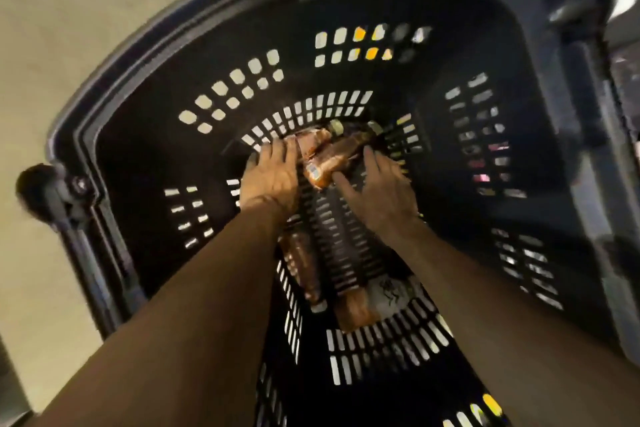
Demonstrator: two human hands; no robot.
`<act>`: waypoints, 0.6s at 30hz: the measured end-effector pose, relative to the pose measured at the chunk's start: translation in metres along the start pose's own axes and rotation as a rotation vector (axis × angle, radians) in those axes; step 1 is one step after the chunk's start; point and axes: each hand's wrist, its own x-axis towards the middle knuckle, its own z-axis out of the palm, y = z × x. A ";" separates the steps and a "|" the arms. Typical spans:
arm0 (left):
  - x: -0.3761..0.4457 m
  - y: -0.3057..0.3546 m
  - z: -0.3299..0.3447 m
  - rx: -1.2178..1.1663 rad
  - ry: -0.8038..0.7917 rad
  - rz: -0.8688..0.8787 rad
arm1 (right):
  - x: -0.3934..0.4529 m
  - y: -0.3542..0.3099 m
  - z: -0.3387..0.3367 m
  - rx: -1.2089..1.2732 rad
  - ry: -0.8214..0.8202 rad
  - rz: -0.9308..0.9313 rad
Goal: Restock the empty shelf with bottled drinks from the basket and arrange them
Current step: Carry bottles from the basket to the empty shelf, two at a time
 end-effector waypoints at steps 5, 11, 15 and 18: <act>0.010 0.003 0.009 0.152 0.177 -0.006 | 0.033 -0.008 0.024 0.471 -0.026 0.254; 0.017 0.015 0.005 0.133 0.144 0.003 | 0.045 -0.023 0.036 0.774 0.009 0.416; 0.017 0.017 0.002 -0.098 0.070 -0.052 | 0.039 -0.013 0.031 0.868 0.010 0.409; 0.007 0.014 0.000 -0.301 0.043 -0.082 | 0.024 -0.004 0.020 0.855 0.040 0.374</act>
